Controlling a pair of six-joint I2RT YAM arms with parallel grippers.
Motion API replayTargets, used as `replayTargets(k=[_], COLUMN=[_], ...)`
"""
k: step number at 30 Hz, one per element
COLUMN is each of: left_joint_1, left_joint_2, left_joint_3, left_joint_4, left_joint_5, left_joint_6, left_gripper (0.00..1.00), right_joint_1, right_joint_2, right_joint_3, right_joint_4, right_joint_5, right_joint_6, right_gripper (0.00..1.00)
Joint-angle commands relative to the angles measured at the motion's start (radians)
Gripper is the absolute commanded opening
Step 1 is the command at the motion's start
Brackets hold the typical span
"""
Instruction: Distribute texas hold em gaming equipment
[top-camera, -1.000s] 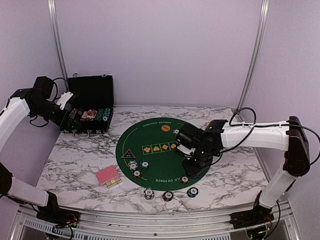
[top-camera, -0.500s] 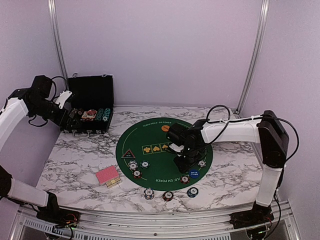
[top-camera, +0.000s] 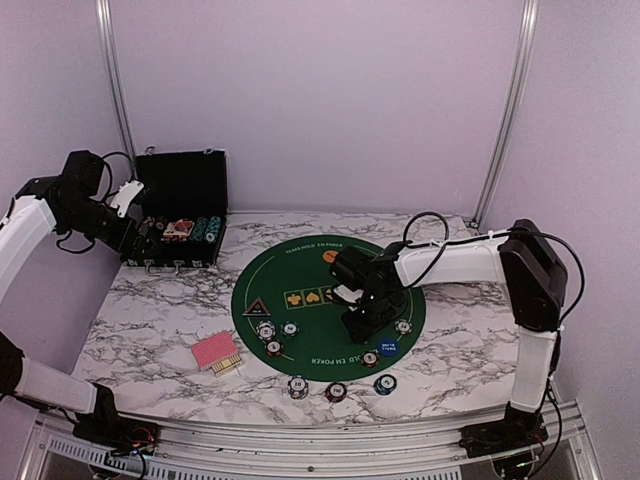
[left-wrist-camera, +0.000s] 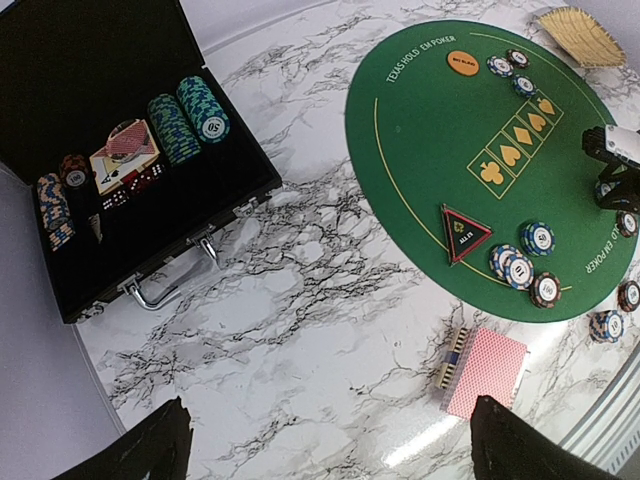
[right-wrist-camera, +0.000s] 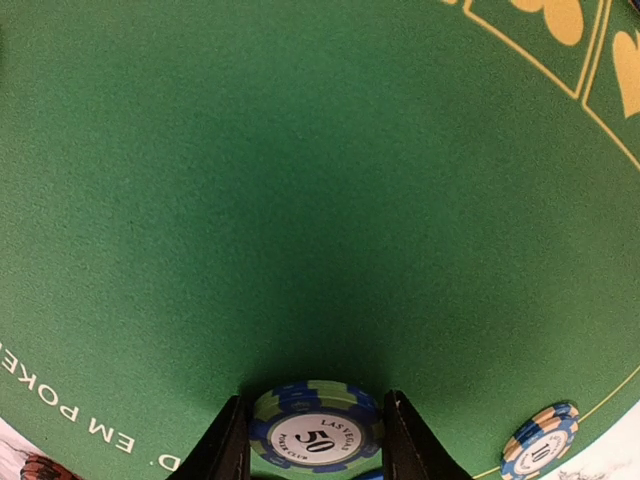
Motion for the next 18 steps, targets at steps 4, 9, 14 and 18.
replayTargets(k=[4,9,14,18], left_joint_1=[0.003,0.003,0.003,0.003], left_joint_2=[-0.015,-0.014,-0.011,-0.015], left_joint_3=[0.017,0.017,0.011,-0.002], left_joint_4=[-0.011,-0.011,-0.012,-0.011], left_joint_5=[0.004,0.008,0.014,0.006], left_joint_6=[0.010,0.009,0.008,0.018], left_gripper=[0.99,0.99,0.99,0.99], right_joint_1=[-0.005,-0.006,-0.008,-0.008], right_joint_2=[-0.032,-0.071,-0.080,-0.066], right_joint_3=[-0.057,-0.107,-0.111,-0.093], right_joint_4=[0.036,0.029,0.031,0.032], right_joint_5=[-0.023,-0.016,-0.015,-0.020], right_joint_6=[-0.004,-0.001,0.003,0.000], right_gripper=[0.13,0.13,0.15,0.28])
